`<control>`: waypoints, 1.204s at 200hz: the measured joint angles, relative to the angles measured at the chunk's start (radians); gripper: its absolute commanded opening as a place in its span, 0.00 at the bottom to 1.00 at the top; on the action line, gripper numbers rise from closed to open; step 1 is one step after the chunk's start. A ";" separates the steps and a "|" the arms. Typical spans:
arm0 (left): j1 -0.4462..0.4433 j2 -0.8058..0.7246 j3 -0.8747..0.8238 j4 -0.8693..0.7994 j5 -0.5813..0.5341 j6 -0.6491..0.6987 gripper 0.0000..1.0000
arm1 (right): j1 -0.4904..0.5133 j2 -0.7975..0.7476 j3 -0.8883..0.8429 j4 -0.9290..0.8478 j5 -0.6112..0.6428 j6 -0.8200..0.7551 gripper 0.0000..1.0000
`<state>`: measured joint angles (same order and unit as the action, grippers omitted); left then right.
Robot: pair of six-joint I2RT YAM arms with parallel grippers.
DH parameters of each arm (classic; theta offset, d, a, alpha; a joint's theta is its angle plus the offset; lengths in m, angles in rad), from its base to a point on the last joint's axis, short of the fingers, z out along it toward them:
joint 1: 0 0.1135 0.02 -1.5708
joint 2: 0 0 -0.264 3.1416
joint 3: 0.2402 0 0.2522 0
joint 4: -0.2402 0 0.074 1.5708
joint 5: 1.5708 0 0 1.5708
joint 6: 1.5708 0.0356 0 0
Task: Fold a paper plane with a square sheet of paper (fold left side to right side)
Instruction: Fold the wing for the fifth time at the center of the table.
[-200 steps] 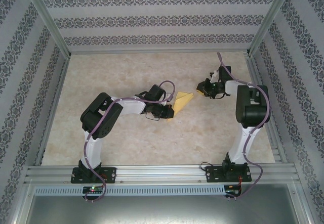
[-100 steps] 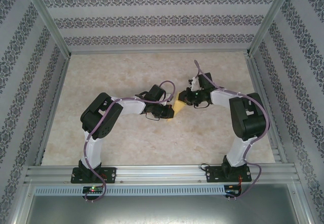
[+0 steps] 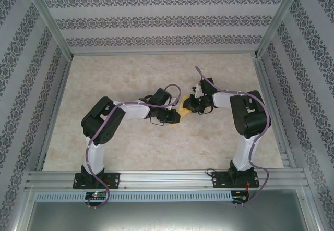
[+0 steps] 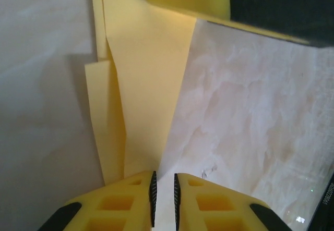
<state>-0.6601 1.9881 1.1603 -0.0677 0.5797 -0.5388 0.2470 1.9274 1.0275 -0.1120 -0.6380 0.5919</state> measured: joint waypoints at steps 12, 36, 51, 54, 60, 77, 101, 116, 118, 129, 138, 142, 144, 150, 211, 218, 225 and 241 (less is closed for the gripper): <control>0.000 -0.024 -0.007 -0.015 0.000 -0.002 0.21 | 0.000 0.002 0.008 -0.014 0.006 -0.007 0.14; 0.000 -0.066 -0.014 -0.026 0.014 -0.014 0.21 | 0.000 0.004 0.014 -0.026 0.012 -0.018 0.14; 0.000 -0.089 -0.025 -0.026 0.026 -0.023 0.20 | 0.000 0.005 0.019 -0.034 0.016 -0.023 0.14; 0.000 -0.093 -0.027 -0.025 0.030 -0.024 0.20 | 0.000 0.005 0.020 -0.035 0.017 -0.023 0.14; 0.000 -0.097 -0.031 -0.023 0.041 -0.029 0.20 | 0.000 0.005 0.022 -0.038 0.018 -0.024 0.14; 0.000 -0.098 -0.038 -0.013 0.072 -0.043 0.19 | 0.000 0.005 0.023 -0.042 0.021 -0.030 0.13; 0.000 -0.091 -0.047 0.009 0.117 -0.061 0.19 | 0.000 0.005 0.024 -0.045 0.021 -0.039 0.14; 0.000 -0.077 -0.047 0.016 0.125 -0.065 0.19 | 0.000 0.005 0.024 -0.046 0.023 -0.042 0.13; 0.000 -0.075 -0.047 0.016 0.125 -0.065 0.20 | 0.000 0.005 0.024 -0.046 0.023 -0.042 0.14; 0.000 -0.063 -0.047 0.016 0.126 -0.066 0.20 | 0.000 0.005 0.024 -0.047 0.024 -0.042 0.13; 0.000 -0.052 -0.047 0.014 0.124 -0.066 0.19 | 0.000 0.005 0.024 -0.049 0.024 -0.043 0.13; 0.000 -0.049 -0.047 0.014 0.124 -0.066 0.20 | 0.000 0.005 0.025 -0.049 0.024 -0.043 0.13; 0.000 -0.046 -0.046 0.014 0.124 -0.066 0.20 | 0.000 0.005 0.025 -0.050 0.024 -0.045 0.14; 0.000 -0.042 -0.045 0.012 0.124 -0.066 0.20 | 0.000 0.005 0.027 -0.053 0.025 -0.046 0.14; 0.000 -0.021 -0.041 0.003 0.119 -0.064 0.19 | 0.000 0.005 0.037 -0.077 0.039 -0.050 0.13; 0.000 -0.020 -0.041 0.004 0.119 -0.064 0.20 | 0.000 0.005 0.038 -0.079 0.039 -0.051 0.13; 0.001 -0.020 -0.041 0.004 0.119 -0.064 0.20 | 0.000 0.005 0.038 -0.080 0.040 -0.053 0.13; 0.001 -0.019 -0.042 0.005 0.119 -0.065 0.19 | 0.001 0.005 0.040 -0.084 0.043 -0.058 0.14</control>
<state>-0.6594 1.9686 1.1183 -0.0628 0.6983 -0.6037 0.2481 1.9327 1.0676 -0.1959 -0.5949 0.5335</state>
